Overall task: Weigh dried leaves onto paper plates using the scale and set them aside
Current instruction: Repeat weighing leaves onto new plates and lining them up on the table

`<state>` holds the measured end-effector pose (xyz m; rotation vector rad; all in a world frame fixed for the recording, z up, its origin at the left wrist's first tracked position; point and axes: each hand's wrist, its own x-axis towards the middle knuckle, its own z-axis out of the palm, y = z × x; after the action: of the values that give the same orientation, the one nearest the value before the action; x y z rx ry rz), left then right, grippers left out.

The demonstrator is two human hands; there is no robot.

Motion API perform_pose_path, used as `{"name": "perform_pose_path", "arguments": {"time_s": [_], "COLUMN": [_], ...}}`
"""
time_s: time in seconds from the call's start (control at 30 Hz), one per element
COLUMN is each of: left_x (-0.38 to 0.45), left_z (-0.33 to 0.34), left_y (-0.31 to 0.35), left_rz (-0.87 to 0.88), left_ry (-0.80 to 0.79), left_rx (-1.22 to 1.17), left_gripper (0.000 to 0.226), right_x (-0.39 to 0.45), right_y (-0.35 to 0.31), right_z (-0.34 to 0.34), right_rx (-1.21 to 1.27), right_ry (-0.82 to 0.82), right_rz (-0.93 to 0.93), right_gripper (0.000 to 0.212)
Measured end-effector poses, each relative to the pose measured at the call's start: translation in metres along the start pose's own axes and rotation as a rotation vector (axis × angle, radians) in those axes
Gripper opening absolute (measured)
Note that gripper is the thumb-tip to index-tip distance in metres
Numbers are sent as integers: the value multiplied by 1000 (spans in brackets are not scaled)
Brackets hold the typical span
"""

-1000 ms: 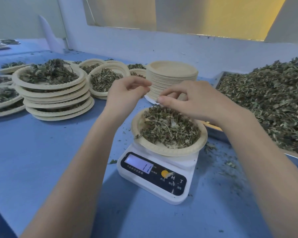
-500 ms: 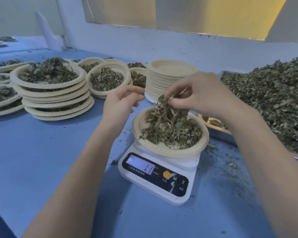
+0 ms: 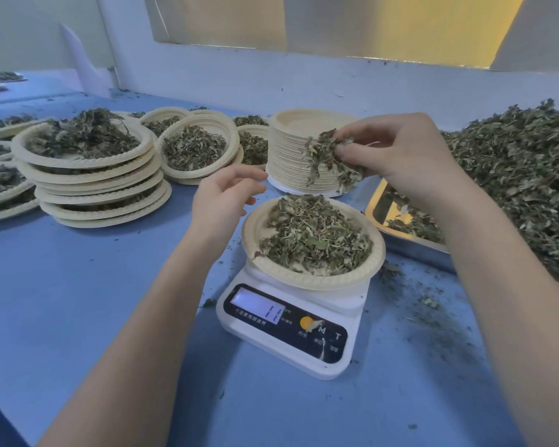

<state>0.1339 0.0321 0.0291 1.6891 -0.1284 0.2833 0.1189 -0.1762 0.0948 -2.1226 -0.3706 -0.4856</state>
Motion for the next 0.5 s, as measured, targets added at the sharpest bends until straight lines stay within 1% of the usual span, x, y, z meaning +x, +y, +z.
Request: {"name": "perform_pose_path", "arguments": {"time_s": [0.07, 0.13, 0.17, 0.23, 0.27, 0.3, 0.37, 0.4, 0.43, 0.5], "left_x": [0, -1, -1, -1, -1, -1, -1, -1, -1, -1], "left_z": [1, 2, 2, 3, 3, 3, 4, 5, 5, 6], "left_y": [0, 0, -1, -1, -1, -2, -2, -3, -3, -3], "left_rz": [3, 10, 14, 15, 14, 13, 14, 16, 17, 17], "left_ry": [-2, -6, -4, 4, 8, 9, 12, 11, 10, 11], "left_rx": [5, 19, 26, 33, 33, 33, 38, 45, 49, 48], "left_gripper": [17, 17, 17, 17, 17, 17, 18, 18, 18, 19], "right_x": [1, 2, 3, 4, 5, 5, 0, -1, -2, -1], "right_y": [1, 3, 4, 9, 15, 19, 23, 22, 19, 10], "right_z": [-5, -12, -16, -25, -30, -32, -32, -30, -27, -20], "right_rx": [-27, -119, -205, -472, -623, -761, -933, -930, -881, -675], "right_ry": [18, 72, 104, 140, 108, 31, -178, -242, -273, -284], "right_rz": [6, -7, -7, 36, 91, 177, 354, 374, 340, 208], "right_gripper": [15, 15, 14, 13, 15, 20, 38, 41, 40, 30]}}
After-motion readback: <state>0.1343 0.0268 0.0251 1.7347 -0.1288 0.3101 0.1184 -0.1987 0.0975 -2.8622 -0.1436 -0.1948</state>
